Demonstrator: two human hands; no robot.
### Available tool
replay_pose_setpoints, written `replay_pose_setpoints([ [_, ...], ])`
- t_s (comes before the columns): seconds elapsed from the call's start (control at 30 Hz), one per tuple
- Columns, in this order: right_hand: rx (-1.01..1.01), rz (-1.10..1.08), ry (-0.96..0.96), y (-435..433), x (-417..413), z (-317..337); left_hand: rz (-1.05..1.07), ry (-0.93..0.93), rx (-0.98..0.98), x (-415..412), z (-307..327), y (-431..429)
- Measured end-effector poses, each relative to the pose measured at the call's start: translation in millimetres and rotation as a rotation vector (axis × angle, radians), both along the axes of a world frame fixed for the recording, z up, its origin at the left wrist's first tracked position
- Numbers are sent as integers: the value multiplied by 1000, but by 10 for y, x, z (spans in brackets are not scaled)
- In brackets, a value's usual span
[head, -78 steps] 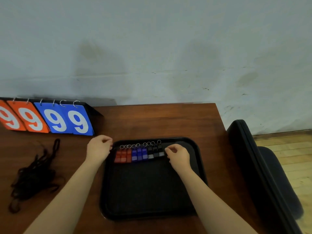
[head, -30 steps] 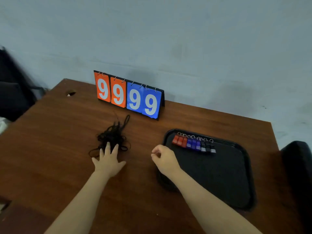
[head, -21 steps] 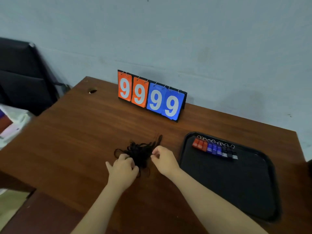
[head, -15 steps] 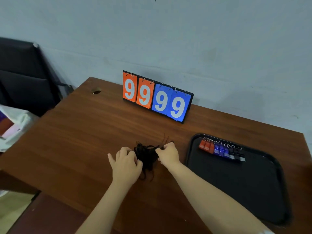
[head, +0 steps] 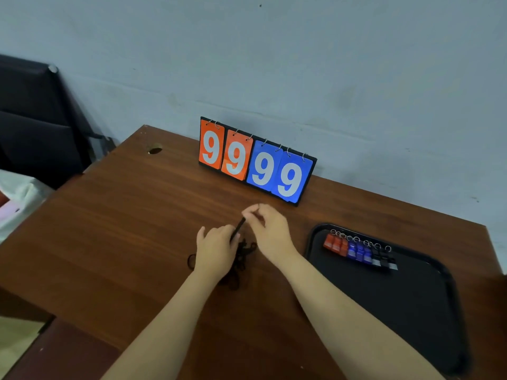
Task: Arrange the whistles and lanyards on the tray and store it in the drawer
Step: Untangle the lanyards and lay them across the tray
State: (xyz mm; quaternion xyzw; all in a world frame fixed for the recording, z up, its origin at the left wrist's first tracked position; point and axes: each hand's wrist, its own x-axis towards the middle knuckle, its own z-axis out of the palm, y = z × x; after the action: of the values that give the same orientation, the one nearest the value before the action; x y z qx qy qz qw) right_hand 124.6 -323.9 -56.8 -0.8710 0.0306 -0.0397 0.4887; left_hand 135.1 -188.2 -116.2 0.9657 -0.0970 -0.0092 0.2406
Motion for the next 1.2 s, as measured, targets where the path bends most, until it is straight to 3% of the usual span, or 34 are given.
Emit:
replay_pose_setpoints([
  [0.27,287,-321,-191,-461,-1,599,-9,-202,-66,-69,-5,289],
  [0.4,694,-488,-216,-629,-41,815,12,-98,-70,-172,-11,386],
  [0.6,534,-170,43,-570,-242,1027,311,75,-206,-218,16,201],
  [0.67,594,-71,105,-459,-327,1062,229,-9,-289,-231,93,-4],
  [0.77,685,49,142,-348,-438,1123,-45,19,-209,-250,191,-342],
  [0.87,809,-32,5,-450,-465,1266,-121,154,-120,-272,150,-448],
  [1.0,1083,-339,-280,-974,-455,1465,-22,33,24,-265,-48,-189],
  [1.1,1129,-480,-382,-1264,-516,1471,26,-103,14,-177,-47,-9],
  [1.2,1180,-621,-430,-1418,-531,1347,-56,-239,99,-74,55,102],
])
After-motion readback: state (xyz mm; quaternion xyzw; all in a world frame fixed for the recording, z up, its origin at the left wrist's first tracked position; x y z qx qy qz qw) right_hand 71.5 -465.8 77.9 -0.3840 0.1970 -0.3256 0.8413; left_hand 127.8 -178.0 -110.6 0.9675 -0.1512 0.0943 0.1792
